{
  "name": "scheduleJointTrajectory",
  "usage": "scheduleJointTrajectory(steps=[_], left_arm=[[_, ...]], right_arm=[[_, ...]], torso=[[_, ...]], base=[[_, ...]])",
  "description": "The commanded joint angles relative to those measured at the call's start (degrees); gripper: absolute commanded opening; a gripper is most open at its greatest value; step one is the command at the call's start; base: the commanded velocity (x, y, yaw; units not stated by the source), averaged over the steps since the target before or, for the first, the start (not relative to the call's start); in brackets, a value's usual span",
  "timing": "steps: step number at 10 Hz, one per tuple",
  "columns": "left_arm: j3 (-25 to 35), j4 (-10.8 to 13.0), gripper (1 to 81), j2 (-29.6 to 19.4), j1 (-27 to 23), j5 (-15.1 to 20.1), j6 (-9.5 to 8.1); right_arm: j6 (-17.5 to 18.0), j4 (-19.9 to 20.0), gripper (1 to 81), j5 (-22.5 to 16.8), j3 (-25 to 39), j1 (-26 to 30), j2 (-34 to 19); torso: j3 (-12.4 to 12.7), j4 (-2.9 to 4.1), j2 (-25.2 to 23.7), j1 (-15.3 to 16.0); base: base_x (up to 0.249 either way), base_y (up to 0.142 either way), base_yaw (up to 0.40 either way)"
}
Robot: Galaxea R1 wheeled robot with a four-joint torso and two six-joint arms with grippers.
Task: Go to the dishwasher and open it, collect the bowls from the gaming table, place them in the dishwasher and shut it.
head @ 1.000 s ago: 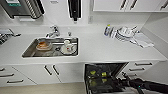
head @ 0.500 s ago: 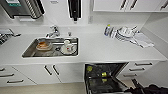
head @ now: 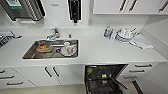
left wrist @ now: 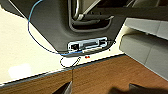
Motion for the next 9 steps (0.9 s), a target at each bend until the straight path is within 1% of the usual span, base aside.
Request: scheduleJointTrajectory(steps=[1,2,3,4,6,7,8,9], left_arm=[[0.5,-0.6,81.1,-0.1,0.2,5.3,-0.26],[0.5,-0.6,81.1,-0.1,0.1,5.3,-0.26],[0.5,-0.6,81.1,0.0,0.1,5.3,-0.26],[0.1,-0.6,81.1,0.1,0.0,5.3,-0.34],[-0.8,-0.6,81.1,0.5,-0.2,5.3,-0.34],[-1.4,-0.6,81.1,0.8,-0.3,5.4,-0.34],[-1.7,-0.6,81.1,0.8,-0.3,5.3,-0.34],[-1.7,-0.6,81.1,0.8,-0.3,5.3,-0.34]], right_arm=[[-2.6,-1.2,81.1,-2.8,-2.1,-3.1,-1.4],[-2.7,-0.6,81.1,-0.5,-5.2,-6.3,0.9],[-2.6,-0.2,81.1,4.2,-8.5,-9.0,3.6],[-2.6,-0.2,81.1,5.2,-9.8,-10.9,5.4],[-2.6,0.1,81.1,5.3,-10.0,-12.6,7.5],[-2.6,1.6,81.1,5.4,-9.8,-13.6,8.1],[-1.9,5.0,81.1,6.8,-10.6,-14.7,8.9],[-1.8,10.5,81.1,9.4,-11.8,-16.1,9.5]], torso=[[0.0,0.00,-5.4,3.5],[0.0,0.00,-7.6,4.8],[0.0,0.00,-9.4,6.0],[0.0,0.00,-11.5,7.3],[0.0,0.00,-15.7,9.9],[0.0,0.00,-17.7,11.1],[0.1,0.00,-25.4,16.0],[0.1,0.00,-21.9,13.7]], base=[[0.000,0.000,0.000],[0.000,0.000,0.000],[0.000,0.000,0.000],[0.000,0.000,0.000],[0.000,0.000,0.000],[0.000,0.000,0.000],[0.000,0.000,0.000],[0.000,0.000,0.000]])
